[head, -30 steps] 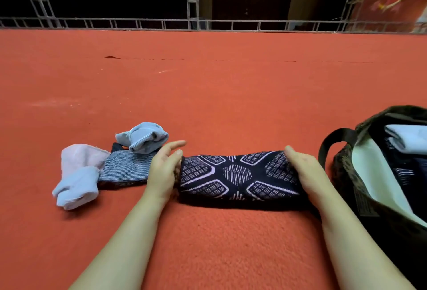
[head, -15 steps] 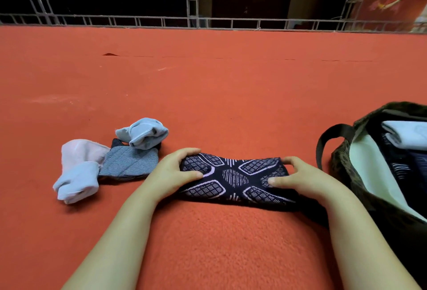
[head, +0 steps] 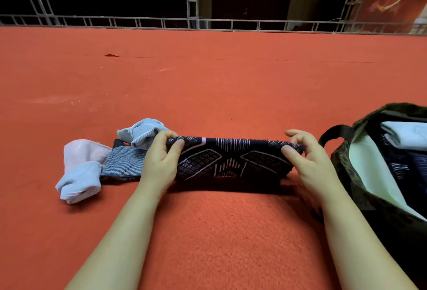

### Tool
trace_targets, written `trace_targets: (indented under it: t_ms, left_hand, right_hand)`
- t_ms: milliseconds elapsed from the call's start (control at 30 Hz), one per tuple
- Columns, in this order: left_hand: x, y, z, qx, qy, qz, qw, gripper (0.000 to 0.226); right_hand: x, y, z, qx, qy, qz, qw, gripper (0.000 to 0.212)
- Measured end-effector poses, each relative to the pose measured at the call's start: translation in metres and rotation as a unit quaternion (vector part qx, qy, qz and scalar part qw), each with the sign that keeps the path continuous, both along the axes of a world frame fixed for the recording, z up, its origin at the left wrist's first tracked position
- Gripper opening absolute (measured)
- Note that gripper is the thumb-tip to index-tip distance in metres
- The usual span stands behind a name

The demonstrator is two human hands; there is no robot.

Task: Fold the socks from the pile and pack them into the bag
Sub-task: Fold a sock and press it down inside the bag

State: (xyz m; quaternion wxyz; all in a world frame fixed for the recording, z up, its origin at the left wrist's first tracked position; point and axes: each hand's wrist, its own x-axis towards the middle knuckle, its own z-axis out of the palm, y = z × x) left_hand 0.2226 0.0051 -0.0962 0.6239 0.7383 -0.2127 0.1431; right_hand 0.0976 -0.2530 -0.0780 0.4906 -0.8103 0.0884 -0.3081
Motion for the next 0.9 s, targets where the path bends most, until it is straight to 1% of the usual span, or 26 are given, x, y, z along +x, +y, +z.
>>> trace_targets:
  t_ms: [67, 100, 133, 167, 200, 233, 300, 333, 367, 400, 433, 500, 533, 567, 600, 633, 667, 700, 733, 767, 800, 833, 900]
  left_hand:
    - [-0.004, -0.005, 0.006, -0.016, -0.028, 0.036, 0.999, 0.002]
    - [-0.006, -0.007, 0.009, -0.023, -0.032, 0.044, 0.998, 0.003]
    - [-0.008, -0.010, 0.013, -0.027, -0.020, 0.045, 0.998, 0.005]
    - [-0.008, -0.012, 0.014, -0.013, 0.012, 0.040, 0.999, 0.007]
    - [-0.005, -0.013, 0.011, 0.025, 0.059, 0.034, 0.997, 0.009]
    - [-0.001, -0.013, 0.006, 0.082, 0.114, 0.030, 0.990, 0.015]
    - [0.002, -0.008, -0.008, 0.178, 0.236, 0.006, 0.955, 0.039]
    - [0.002, -0.006, -0.011, 0.196, 0.276, -0.015, 0.941, 0.056]
    - [0.001, -0.002, -0.014, 0.191, 0.300, -0.044, 0.934, 0.074]
    - [0.000, -0.002, -0.015, 0.174, 0.312, -0.080, 0.931, 0.088]
    - [0.000, -0.001, -0.016, 0.160, 0.316, -0.117, 0.928, 0.097]
    - [0.002, -0.001, -0.017, 0.170, 0.313, -0.162, 0.920, 0.110]
    - [0.003, -0.001, -0.018, 0.181, 0.306, -0.168, 0.920, 0.114]
    - [0.002, -0.001, -0.018, 0.184, 0.299, -0.165, 0.922, 0.115]
    - [0.002, -0.001, -0.019, 0.183, 0.295, -0.157, 0.925, 0.110]
    - [0.001, -0.002, -0.020, 0.171, 0.291, -0.151, 0.929, 0.103]
    - [0.001, -0.003, -0.020, 0.156, 0.291, -0.145, 0.933, 0.095]
    - [0.000, -0.003, -0.019, 0.141, 0.296, -0.136, 0.935, 0.084]
    - [0.002, -0.003, -0.018, 0.131, 0.306, -0.125, 0.935, 0.071]
    - [0.004, -0.002, -0.018, 0.123, 0.325, -0.122, 0.930, 0.056]
    - [0.005, -0.002, -0.016, 0.101, 0.355, -0.133, 0.920, 0.044]
    - [0.006, -0.001, -0.014, 0.068, 0.385, -0.153, 0.908, 0.037]
    - [0.008, 0.002, -0.013, 0.003, 0.426, -0.185, 0.886, 0.037]
  right_hand:
    - [-0.002, 0.006, 0.009, 0.049, -0.037, 0.019, 0.998, 0.021]
    - [-0.001, 0.007, 0.013, 0.055, -0.055, 0.004, 0.997, 0.019]
    - [0.001, 0.008, 0.016, 0.053, -0.060, -0.024, 0.996, 0.016]
    - [0.005, 0.007, 0.015, 0.044, -0.042, -0.053, 0.997, 0.013]
    - [0.009, 0.008, 0.012, 0.033, 0.000, -0.080, 0.996, 0.013]
    - [0.013, 0.006, 0.005, 0.028, 0.063, -0.099, 0.993, 0.020]
    - [0.018, -0.001, -0.012, 0.064, 0.209, -0.108, 0.970, 0.043]
    - [0.016, -0.003, -0.018, 0.081, 0.280, -0.095, 0.952, 0.057]
    - [0.012, -0.004, -0.018, 0.083, 0.338, -0.077, 0.934, 0.071]
    - [0.008, -0.007, -0.014, 0.083, 0.376, -0.061, 0.921, 0.079]
    - [0.004, -0.009, -0.011, 0.081, 0.402, -0.044, 0.911, 0.084]
    - [0.001, -0.010, -0.006, 0.058, 0.437, -0.007, 0.897, 0.084]
    - [0.000, -0.008, -0.004, 0.050, 0.432, 0.006, 0.900, 0.078]
    - [0.001, -0.006, -0.003, 0.049, 0.405, 0.012, 0.913, 0.071]
    - [0.003, -0.002, -0.003, 0.068, 0.358, 0.012, 0.931, 0.066]
    - [0.006, 0.001, -0.004, 0.116, 0.296, 0.016, 0.948, 0.064]
    - [0.009, 0.007, -0.002, 0.183, 0.231, 0.032, 0.955, 0.062]
    - [0.010, 0.016, 0.002, 0.245, 0.177, 0.055, 0.952, 0.061]
    - [0.013, 0.026, 0.007, 0.274, 0.150, 0.070, 0.948, 0.062]
    - [0.019, 0.035, 0.008, 0.265, 0.145, 0.081, 0.950, 0.066]
    - [0.025, 0.047, 0.008, 0.234, 0.157, 0.093, 0.955, 0.071]
    - [0.032, 0.058, 0.008, 0.196, 0.175, 0.107, 0.959, 0.077]
    - [0.045, 0.084, 0.007, 0.139, 0.211, 0.133, 0.958, 0.089]
